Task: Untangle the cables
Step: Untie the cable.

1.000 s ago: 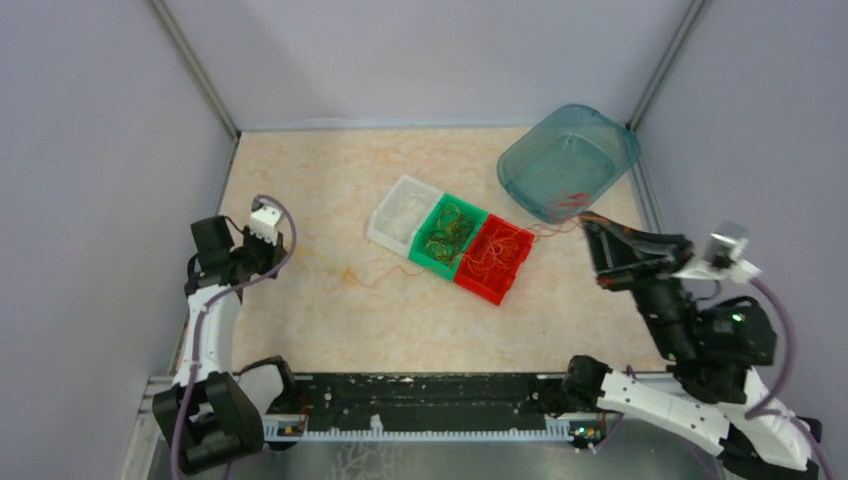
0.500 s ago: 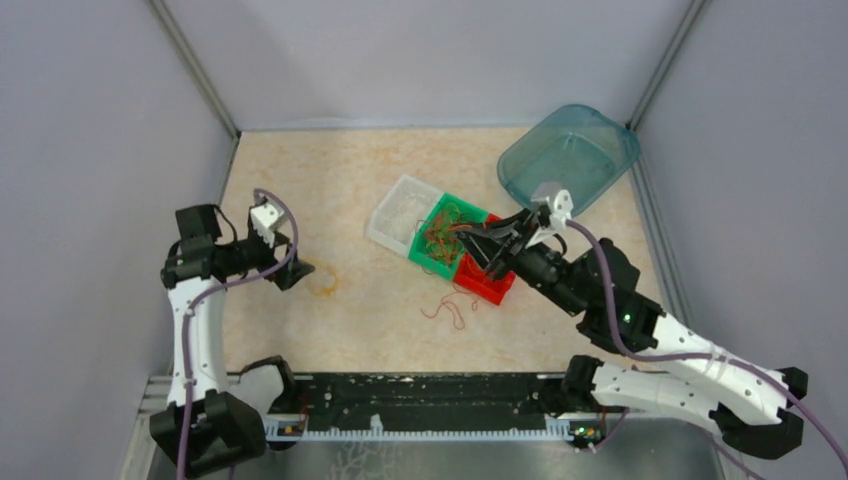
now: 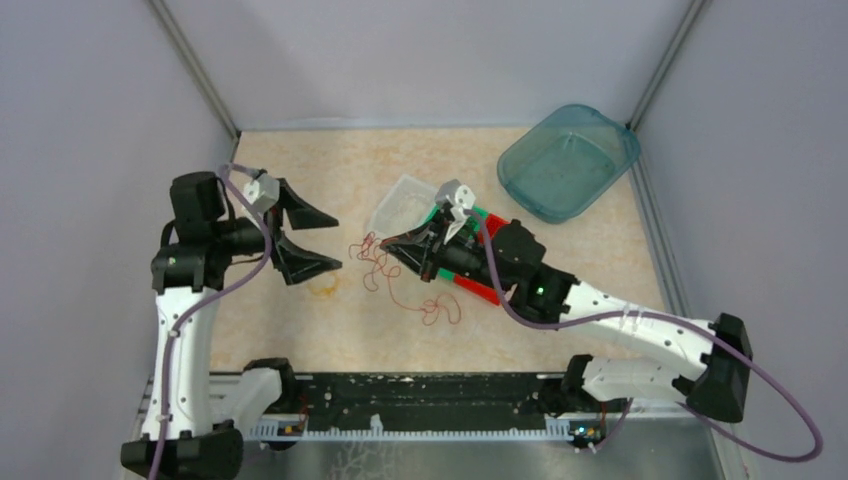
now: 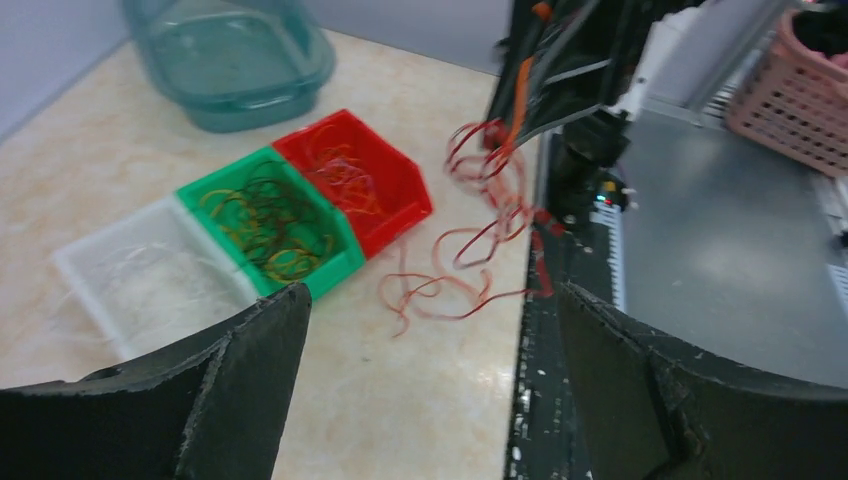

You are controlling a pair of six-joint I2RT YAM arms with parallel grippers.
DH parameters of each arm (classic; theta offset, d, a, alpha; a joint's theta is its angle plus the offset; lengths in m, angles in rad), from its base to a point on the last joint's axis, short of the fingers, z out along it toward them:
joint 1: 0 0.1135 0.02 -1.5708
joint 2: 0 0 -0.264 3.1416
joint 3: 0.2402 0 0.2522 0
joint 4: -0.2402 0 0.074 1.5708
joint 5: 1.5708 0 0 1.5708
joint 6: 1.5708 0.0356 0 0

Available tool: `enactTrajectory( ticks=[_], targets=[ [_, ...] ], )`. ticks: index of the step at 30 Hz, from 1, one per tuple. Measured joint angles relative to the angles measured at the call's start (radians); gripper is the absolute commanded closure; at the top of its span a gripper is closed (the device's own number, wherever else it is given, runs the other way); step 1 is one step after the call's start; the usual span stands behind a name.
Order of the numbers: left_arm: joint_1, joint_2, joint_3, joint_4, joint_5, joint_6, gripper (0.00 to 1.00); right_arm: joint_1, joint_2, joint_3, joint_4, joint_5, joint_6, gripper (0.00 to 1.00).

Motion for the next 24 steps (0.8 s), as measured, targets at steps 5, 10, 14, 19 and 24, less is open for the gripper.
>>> enactTrajectory(
  ticks=[5, 10, 14, 19, 24],
  targets=[
    [-0.106, -0.048, -0.082, 0.283, 0.045, -0.307, 0.16, 0.000, 0.087, 0.001, 0.068, -0.068, 0.032, 1.00],
    [-0.135, -0.010, -0.082, 0.417, 0.075, -0.450, 0.23, 0.000, 0.123, 0.001, 0.120, -0.099, 0.056, 1.00],
    [-0.149, 0.000, -0.084, 0.451, 0.074, -0.490, 0.55, 0.000, 0.141, 0.016, 0.150, -0.116, 0.066, 1.00],
    [-0.150, 0.010, -0.084, 0.461, 0.041, -0.497, 0.46, 0.000, 0.152, 0.022, 0.172, -0.121, 0.066, 1.00],
    [-0.177, 0.031, -0.084, 0.434, 0.026, -0.493, 0.40, 0.000, 0.156, 0.022, 0.176, -0.119, 0.066, 1.00]
  ],
)
